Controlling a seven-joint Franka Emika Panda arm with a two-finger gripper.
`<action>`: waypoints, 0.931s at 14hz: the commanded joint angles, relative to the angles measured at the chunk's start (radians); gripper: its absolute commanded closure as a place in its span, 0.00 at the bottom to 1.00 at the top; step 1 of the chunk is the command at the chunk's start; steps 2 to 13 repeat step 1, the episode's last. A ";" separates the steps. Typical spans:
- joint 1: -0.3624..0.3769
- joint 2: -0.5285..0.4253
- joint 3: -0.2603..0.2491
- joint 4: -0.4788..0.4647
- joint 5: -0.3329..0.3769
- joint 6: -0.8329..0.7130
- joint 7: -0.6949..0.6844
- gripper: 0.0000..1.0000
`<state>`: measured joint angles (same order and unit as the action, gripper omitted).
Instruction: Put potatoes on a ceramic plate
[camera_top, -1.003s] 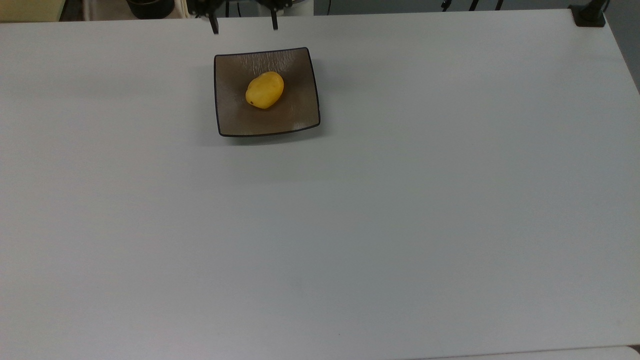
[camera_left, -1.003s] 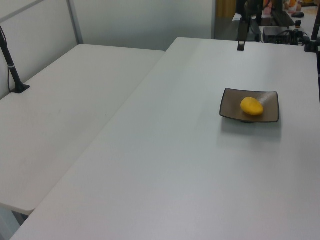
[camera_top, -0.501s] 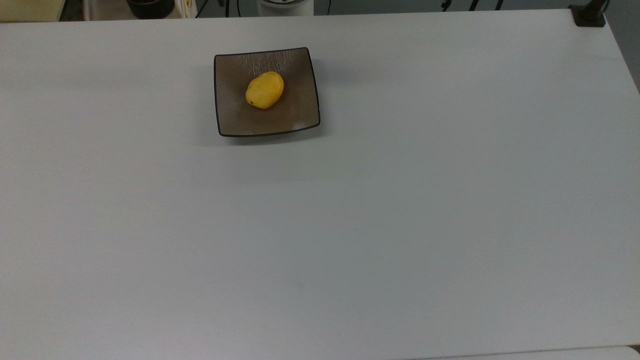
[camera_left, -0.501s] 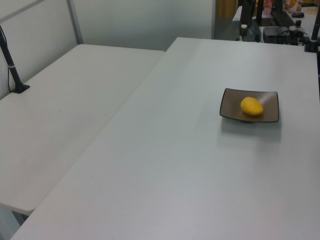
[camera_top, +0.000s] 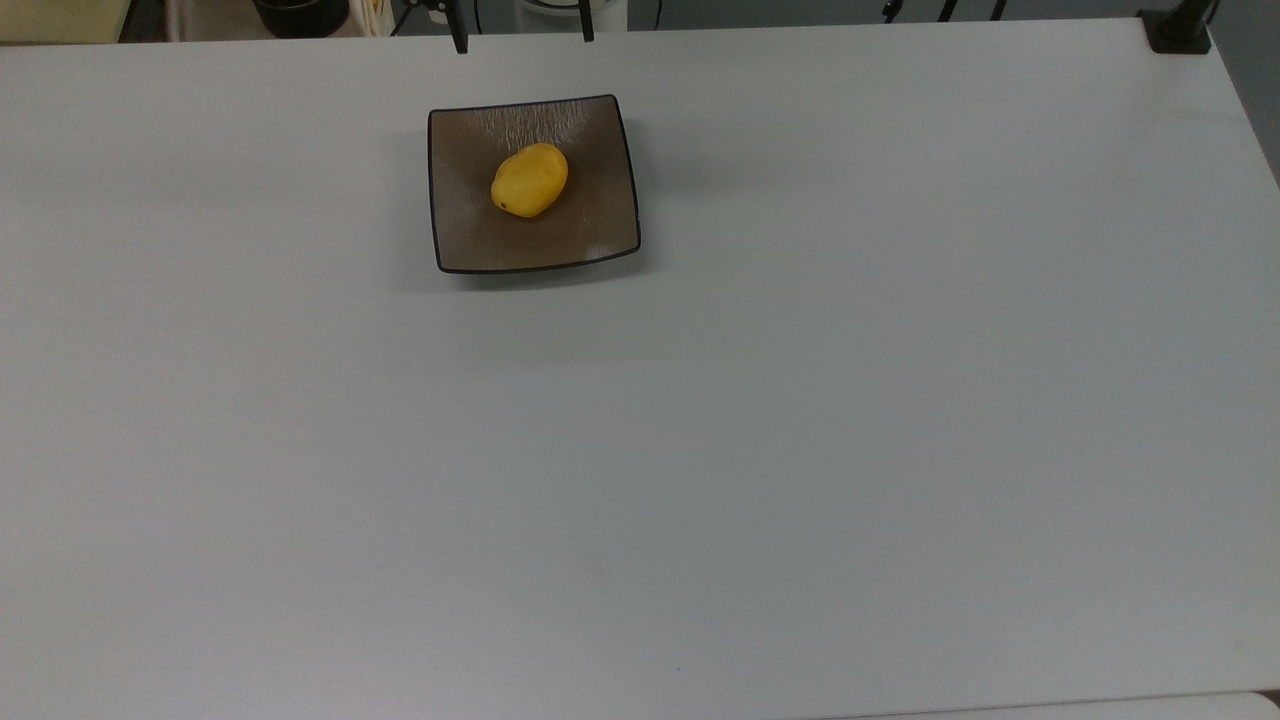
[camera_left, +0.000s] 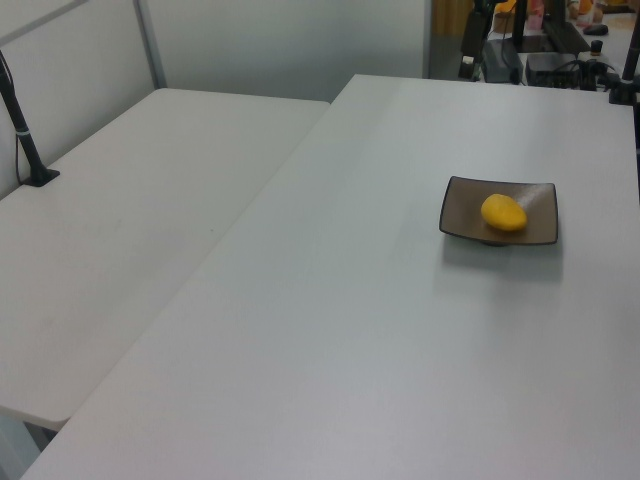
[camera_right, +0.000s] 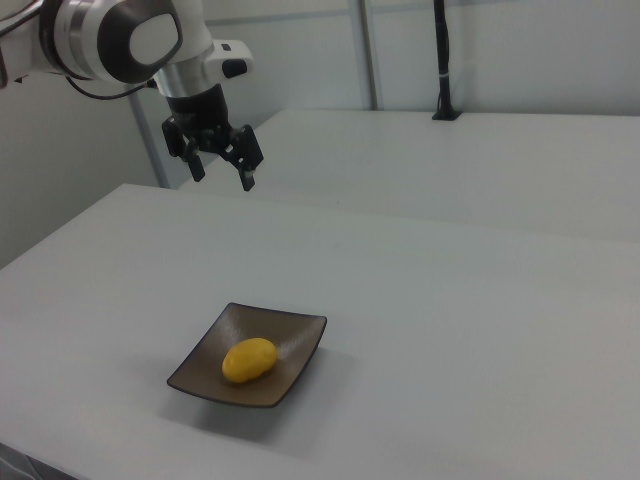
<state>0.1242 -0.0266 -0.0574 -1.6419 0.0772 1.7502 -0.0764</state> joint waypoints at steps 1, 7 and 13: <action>0.020 -0.013 -0.013 -0.030 0.016 0.018 0.018 0.00; 0.020 -0.013 -0.013 -0.030 0.016 0.018 0.018 0.00; 0.020 -0.013 -0.013 -0.030 0.016 0.018 0.018 0.00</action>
